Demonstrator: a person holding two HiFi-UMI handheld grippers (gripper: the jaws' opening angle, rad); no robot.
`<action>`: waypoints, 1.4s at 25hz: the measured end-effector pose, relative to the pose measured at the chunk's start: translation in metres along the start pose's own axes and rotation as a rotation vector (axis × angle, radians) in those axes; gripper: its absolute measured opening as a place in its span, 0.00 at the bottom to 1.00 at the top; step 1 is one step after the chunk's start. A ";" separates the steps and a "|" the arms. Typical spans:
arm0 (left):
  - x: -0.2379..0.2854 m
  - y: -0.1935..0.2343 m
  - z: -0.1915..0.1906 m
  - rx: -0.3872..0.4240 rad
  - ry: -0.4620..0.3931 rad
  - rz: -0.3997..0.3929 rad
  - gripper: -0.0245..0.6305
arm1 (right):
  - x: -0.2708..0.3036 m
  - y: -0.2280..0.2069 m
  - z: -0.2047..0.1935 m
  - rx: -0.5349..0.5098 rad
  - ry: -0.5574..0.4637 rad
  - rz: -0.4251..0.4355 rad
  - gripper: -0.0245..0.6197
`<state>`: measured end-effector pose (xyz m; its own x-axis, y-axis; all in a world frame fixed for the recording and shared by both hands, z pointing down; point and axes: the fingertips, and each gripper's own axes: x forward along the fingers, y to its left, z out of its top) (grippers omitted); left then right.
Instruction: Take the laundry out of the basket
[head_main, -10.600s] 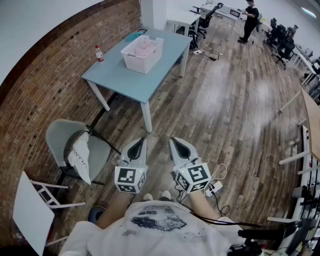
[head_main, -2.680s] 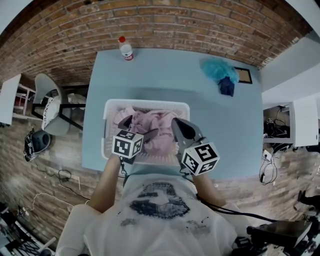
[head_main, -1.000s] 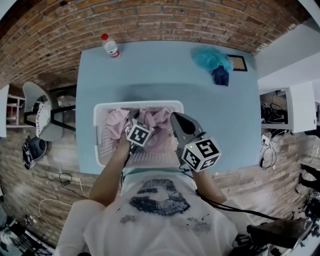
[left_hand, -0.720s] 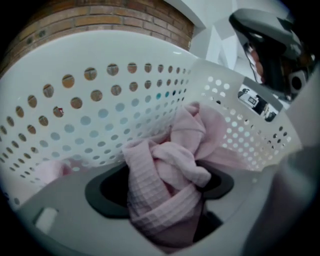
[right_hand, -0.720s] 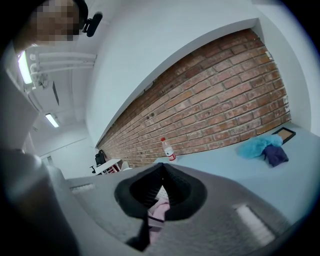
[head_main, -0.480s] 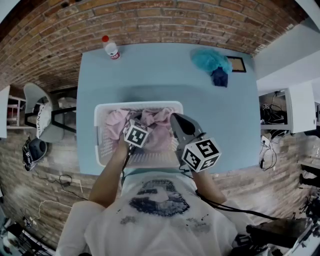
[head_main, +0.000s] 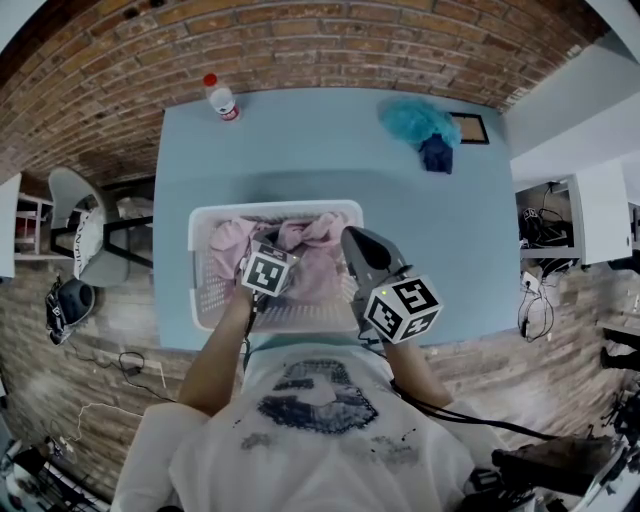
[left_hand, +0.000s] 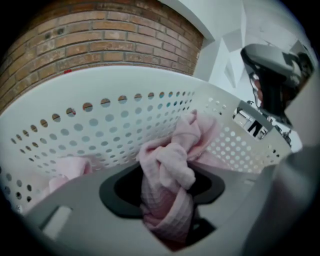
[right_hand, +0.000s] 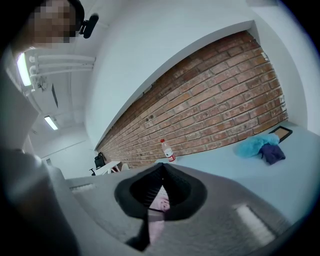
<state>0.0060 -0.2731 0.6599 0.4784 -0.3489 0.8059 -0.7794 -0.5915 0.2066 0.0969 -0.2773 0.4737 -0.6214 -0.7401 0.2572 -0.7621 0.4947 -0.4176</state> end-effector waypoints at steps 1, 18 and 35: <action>-0.003 0.000 0.000 -0.003 -0.003 0.000 0.40 | -0.001 0.000 0.000 0.002 -0.001 0.000 0.03; -0.058 0.008 0.012 -0.093 -0.189 0.025 0.38 | -0.023 0.015 0.001 -0.003 -0.016 0.036 0.03; -0.162 -0.008 0.050 -0.238 -0.499 0.074 0.38 | -0.056 0.049 0.006 -0.045 -0.038 0.094 0.03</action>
<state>-0.0457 -0.2480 0.4998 0.5076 -0.7192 0.4744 -0.8602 -0.3920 0.3261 0.0950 -0.2144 0.4338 -0.6838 -0.7057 0.1853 -0.7087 0.5820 -0.3988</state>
